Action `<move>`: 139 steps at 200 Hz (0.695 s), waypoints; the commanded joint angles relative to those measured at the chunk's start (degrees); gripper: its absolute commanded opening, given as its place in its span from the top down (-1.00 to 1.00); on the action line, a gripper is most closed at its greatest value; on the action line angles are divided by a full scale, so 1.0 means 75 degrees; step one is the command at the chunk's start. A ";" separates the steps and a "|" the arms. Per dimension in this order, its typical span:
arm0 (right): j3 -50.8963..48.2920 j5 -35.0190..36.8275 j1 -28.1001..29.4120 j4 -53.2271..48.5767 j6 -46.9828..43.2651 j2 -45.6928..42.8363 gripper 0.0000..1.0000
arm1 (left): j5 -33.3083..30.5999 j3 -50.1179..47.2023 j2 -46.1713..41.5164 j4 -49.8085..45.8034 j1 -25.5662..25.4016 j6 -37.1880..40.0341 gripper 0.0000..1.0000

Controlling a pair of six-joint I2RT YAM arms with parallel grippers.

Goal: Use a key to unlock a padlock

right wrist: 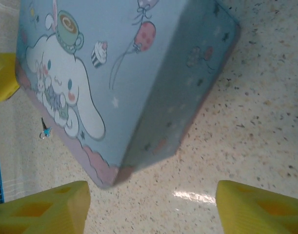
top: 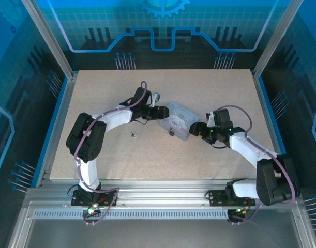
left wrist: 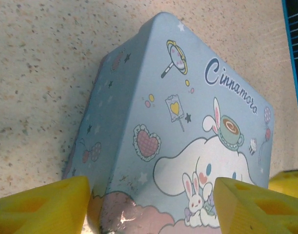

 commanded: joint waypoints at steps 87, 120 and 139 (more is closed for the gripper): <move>0.2107 -0.0029 0.0107 -0.0398 -0.0539 0.2327 -0.03 | -0.0442 -0.2044 -0.1436 0.1344 -0.0175 -0.0830 -0.24; 0.2882 0.0200 0.0107 -0.0834 -0.0806 0.2990 -0.07 | -0.1441 -0.2065 -0.1874 0.0930 -0.0169 -0.0613 -0.37; 0.3207 0.0254 0.0119 -0.1001 -0.0871 0.3253 -0.10 | -0.1803 -0.1850 -0.1890 0.0731 -0.0151 -0.0459 -0.49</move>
